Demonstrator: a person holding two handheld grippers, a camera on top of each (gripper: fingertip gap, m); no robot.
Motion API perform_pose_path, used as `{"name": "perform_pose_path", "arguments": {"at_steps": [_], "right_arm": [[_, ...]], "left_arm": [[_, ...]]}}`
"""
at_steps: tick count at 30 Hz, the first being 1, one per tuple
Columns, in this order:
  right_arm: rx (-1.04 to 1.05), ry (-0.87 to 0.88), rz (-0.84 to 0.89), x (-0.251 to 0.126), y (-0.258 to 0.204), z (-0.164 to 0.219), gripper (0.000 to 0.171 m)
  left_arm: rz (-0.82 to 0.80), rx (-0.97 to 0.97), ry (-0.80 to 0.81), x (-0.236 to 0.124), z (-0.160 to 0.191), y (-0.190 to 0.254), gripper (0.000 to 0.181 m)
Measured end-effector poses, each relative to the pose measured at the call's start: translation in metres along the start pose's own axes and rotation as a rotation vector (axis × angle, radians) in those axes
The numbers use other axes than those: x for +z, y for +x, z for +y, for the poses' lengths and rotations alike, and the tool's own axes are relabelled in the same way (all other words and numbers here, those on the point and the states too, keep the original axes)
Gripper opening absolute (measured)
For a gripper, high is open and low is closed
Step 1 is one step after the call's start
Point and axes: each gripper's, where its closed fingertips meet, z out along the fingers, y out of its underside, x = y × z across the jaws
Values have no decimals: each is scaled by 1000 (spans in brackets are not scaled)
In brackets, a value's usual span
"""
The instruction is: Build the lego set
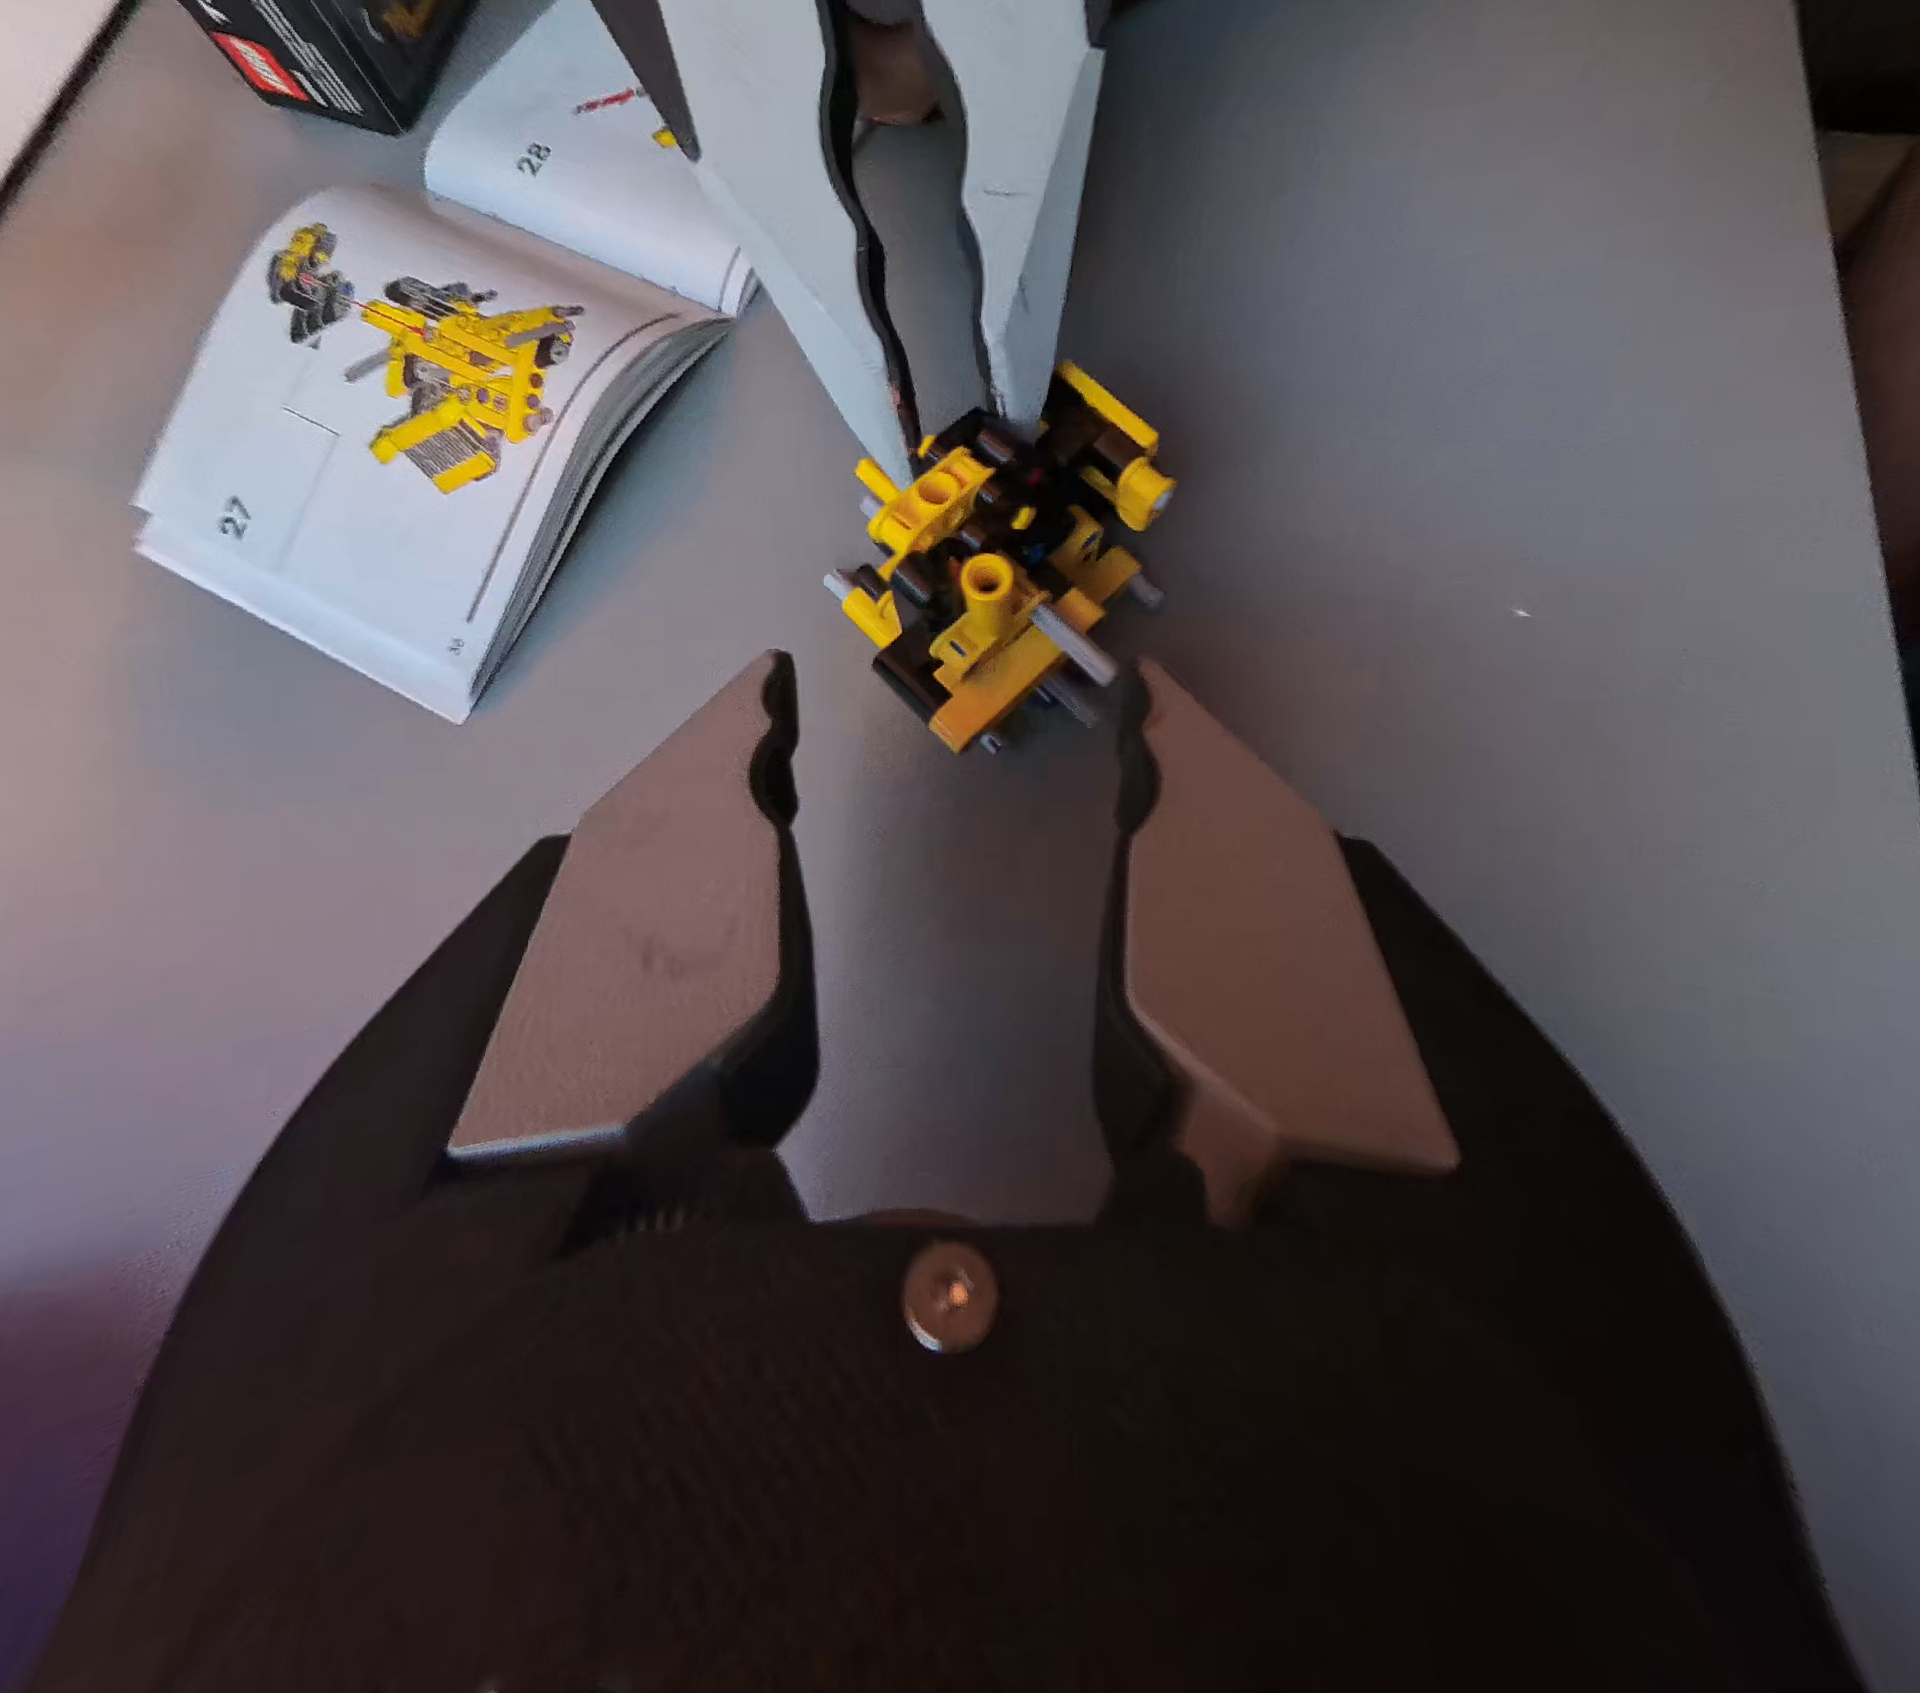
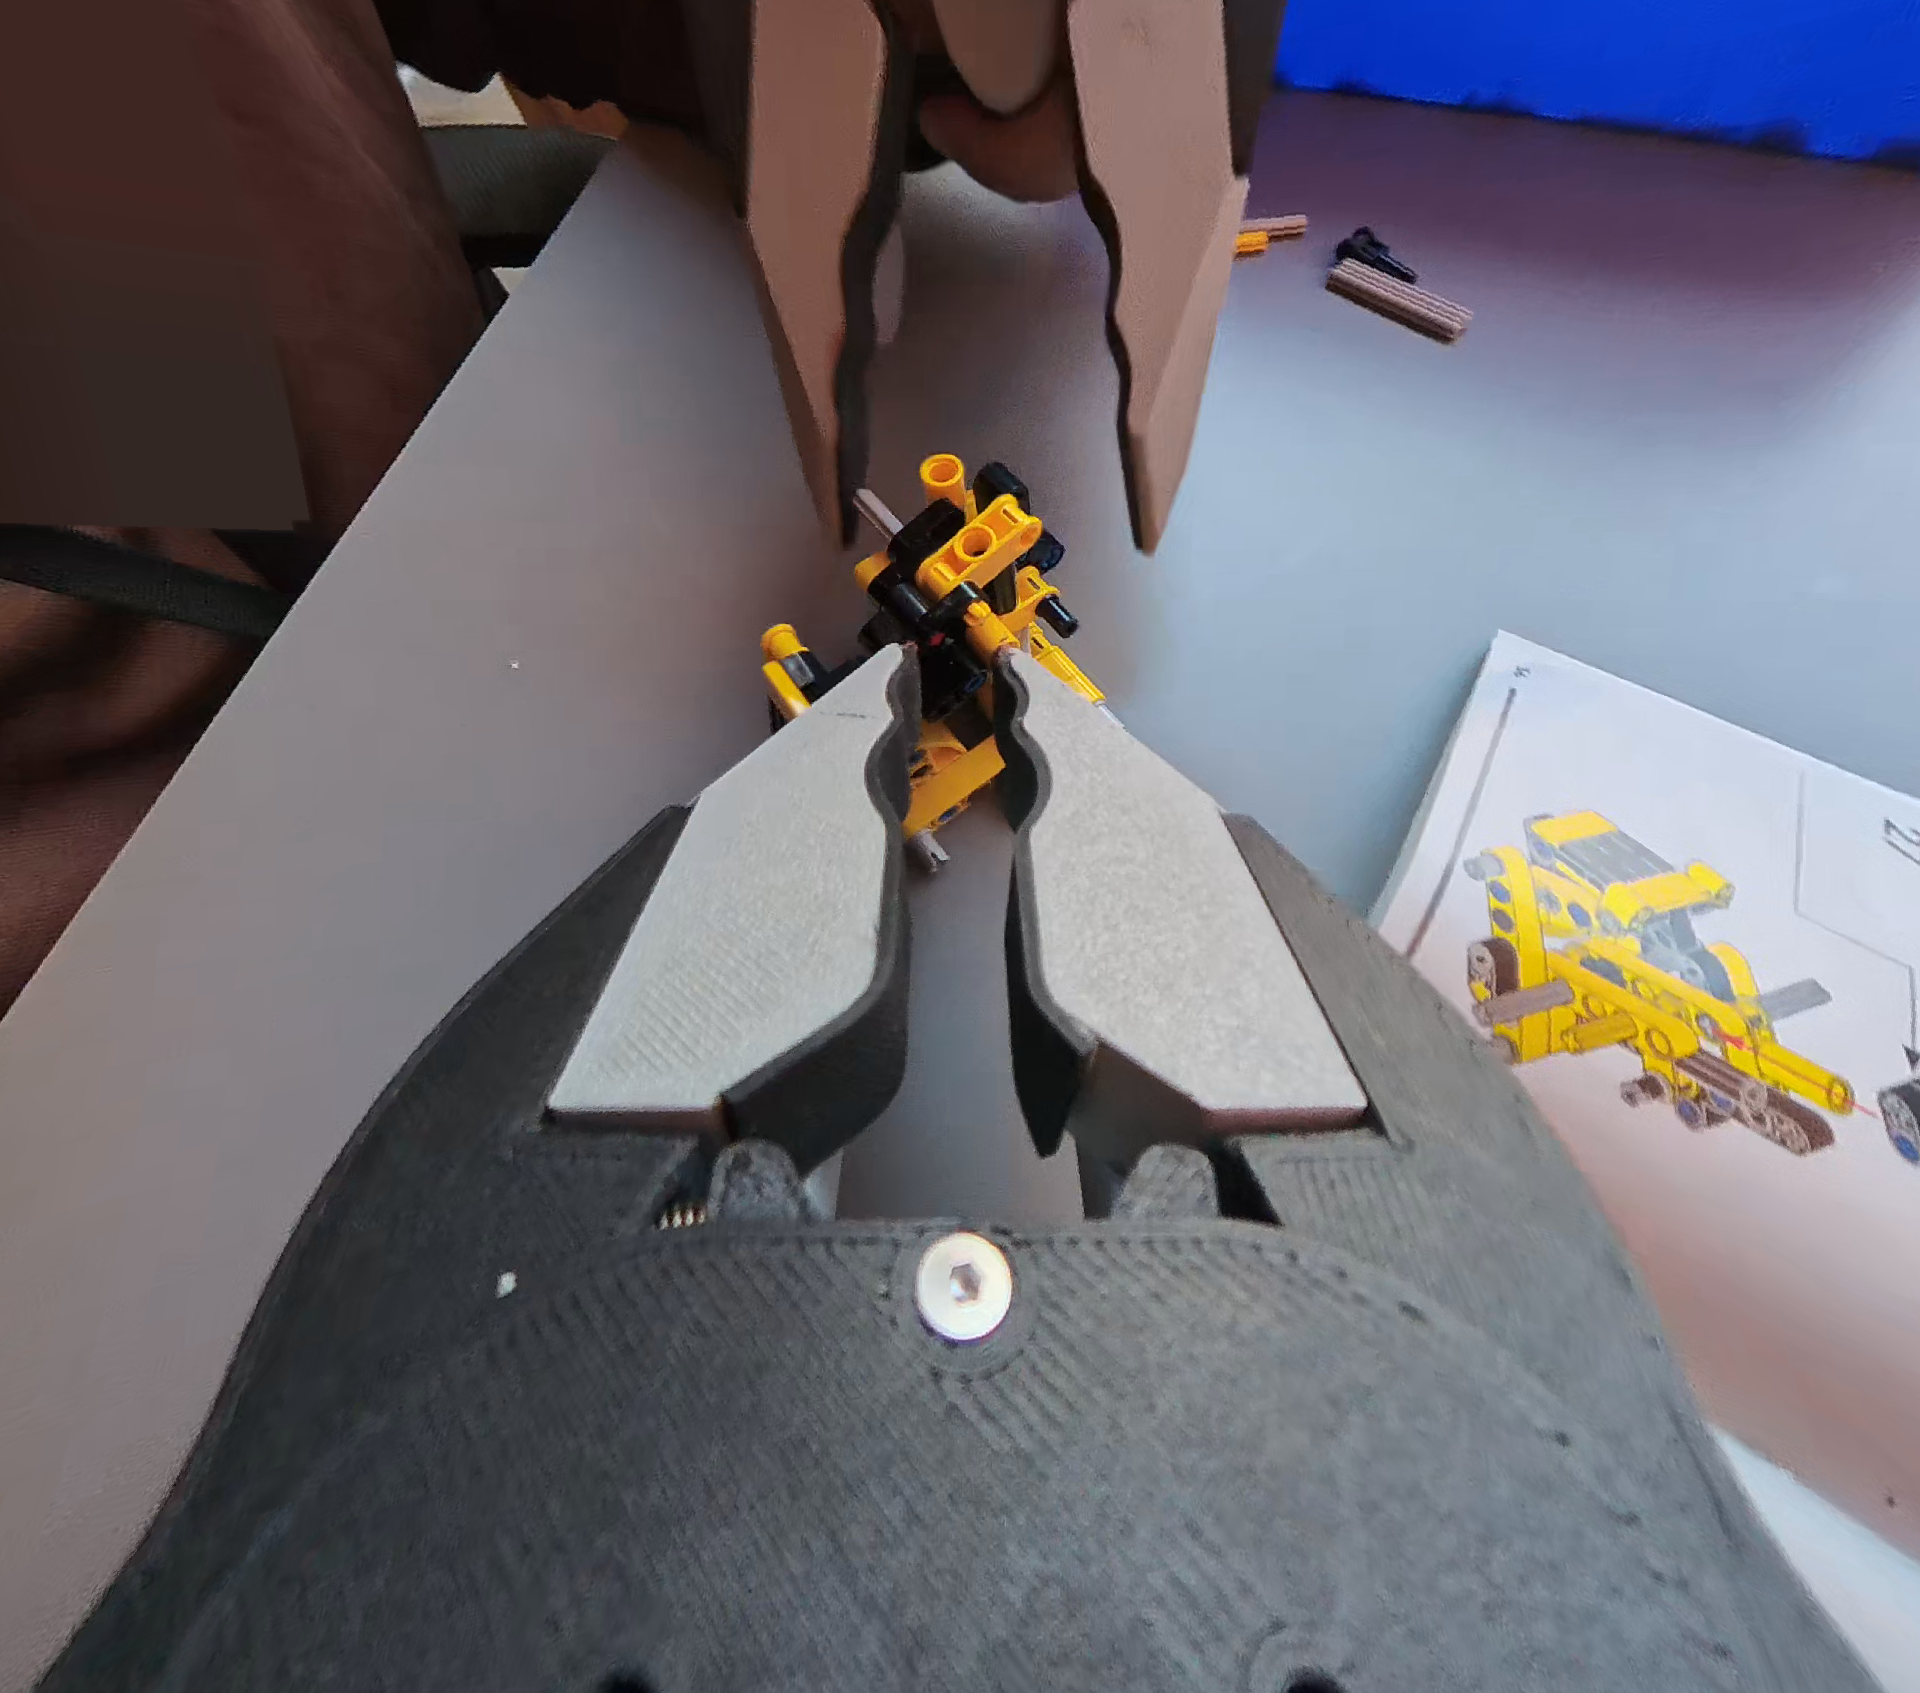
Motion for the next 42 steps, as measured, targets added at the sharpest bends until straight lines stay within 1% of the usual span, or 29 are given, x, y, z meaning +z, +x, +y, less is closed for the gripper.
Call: {"name": "perform_pose_path", "arguments": {"at_steps": [1, 4, 10, 15, 21, 22, 23, 26, 31, 33, 35, 42], "right_arm": [[-9, 0, -7, 1, -1, -1, 11], [-27, -2, -15, 3, -2, -1, 11], [-40, 6, -51, 7, -9, -3, 11], [-39, 5, -44, 7, -9, -3, 11], [-52, -9, -44, 6, -12, -2, 11], [-54, -7, -50, 7, -13, -2, 11], [-56, -10, -51, 7, -14, -2, 11], [-75, -26, -42, 7, -14, -2, 10], [0, 5, -59, 4, -11, -3, 12], [14, 10, -69, 4, -11, -3, 13], [11, -9, -39, 3, -7, 0, 19], [-9, -16, -34, 4, -11, 1, 19]], "left_arm": [[24, -2, 7, 1, 0, 2, 60], [94, 1, 43, 1, -2, 11, 46], [194, -15, 68, 5, -3, 20, 52], [157, 52, 48, 4, -1, 21, 48], [181, 43, 76, 5, -2, 23, 47], [170, 44, 76, 6, -3, 21, 41], [175, 41, 71, 6, -3, 22, 40], [188, 27, 80, 6, -3, 22, 41], [178, -10, 93, 7, -5, 19, 41], [169, 24, 99, 6, -5, 20, 41], [178, 11, 96, 6, -4, 22, 41], [174, 11, 100, 6, -5, 23, 41]]}}
